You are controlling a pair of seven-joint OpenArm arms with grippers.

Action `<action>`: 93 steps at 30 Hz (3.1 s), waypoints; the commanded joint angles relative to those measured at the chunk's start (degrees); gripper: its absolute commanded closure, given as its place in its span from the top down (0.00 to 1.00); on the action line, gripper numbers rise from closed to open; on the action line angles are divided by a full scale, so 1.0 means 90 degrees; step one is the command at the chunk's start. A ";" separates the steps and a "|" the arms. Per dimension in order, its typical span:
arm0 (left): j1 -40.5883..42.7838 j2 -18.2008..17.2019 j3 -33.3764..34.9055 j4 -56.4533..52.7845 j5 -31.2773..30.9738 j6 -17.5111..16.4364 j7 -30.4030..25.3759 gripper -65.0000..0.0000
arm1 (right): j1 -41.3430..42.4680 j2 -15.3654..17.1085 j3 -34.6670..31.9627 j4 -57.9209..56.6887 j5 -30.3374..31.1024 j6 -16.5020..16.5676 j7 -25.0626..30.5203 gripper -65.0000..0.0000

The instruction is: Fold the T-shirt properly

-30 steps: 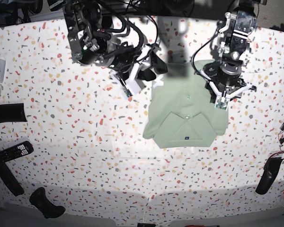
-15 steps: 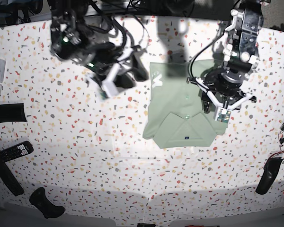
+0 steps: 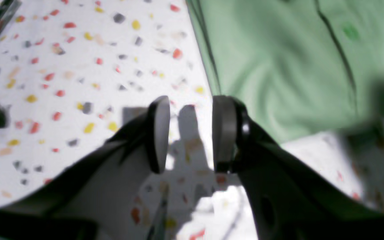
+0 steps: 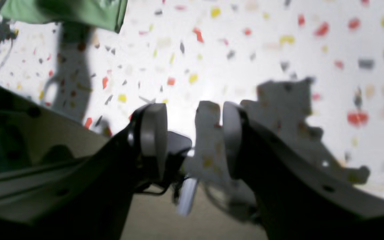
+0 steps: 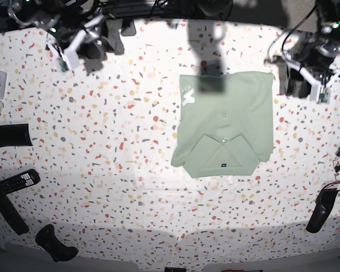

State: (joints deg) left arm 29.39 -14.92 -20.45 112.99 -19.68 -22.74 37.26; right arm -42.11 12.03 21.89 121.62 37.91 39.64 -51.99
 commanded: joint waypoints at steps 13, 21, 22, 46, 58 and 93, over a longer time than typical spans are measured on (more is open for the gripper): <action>0.1496 -0.0338 -0.1360 0.0345 -0.2047 -0.1661 0.0974 0.29 | -0.1909 0.0044 0.0852 0.0595 0.0833 0.0040 -0.0372 0.40; 0.2511 -0.0627 -0.1353 0.0712 -0.3167 -0.1918 0.1722 0.29 | -0.2555 0.0041 0.0852 0.0593 0.1243 0.0040 -0.0799 0.40; 0.2528 -0.0644 -0.1353 0.0712 -0.3232 -0.1918 0.1744 0.29 | -0.2555 0.0041 0.0852 0.0593 0.1239 0.0040 -0.0833 0.40; 0.2212 -0.0690 -0.1328 -0.3062 -0.3143 -0.1918 0.2050 0.20 | -0.2497 0.2052 0.0425 -0.2829 0.1139 0.0040 -0.0602 0.40; 0.2195 -0.0690 0.1440 -0.3225 -0.0389 -0.1918 0.0505 0.17 | -0.1581 0.2419 -0.1851 -0.4272 0.0165 0.0040 -0.0393 0.40; -0.0002 -0.0192 0.2035 -0.7694 0.2018 0.0986 -0.3536 0.17 | 0.1836 0.1241 -0.5153 -0.9355 -0.3551 -0.2455 0.5617 0.40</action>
State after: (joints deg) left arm 28.56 -16.64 -2.00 43.51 -1.45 -13.50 5.56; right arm -24.91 22.61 -24.62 37.34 5.98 17.10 -1.48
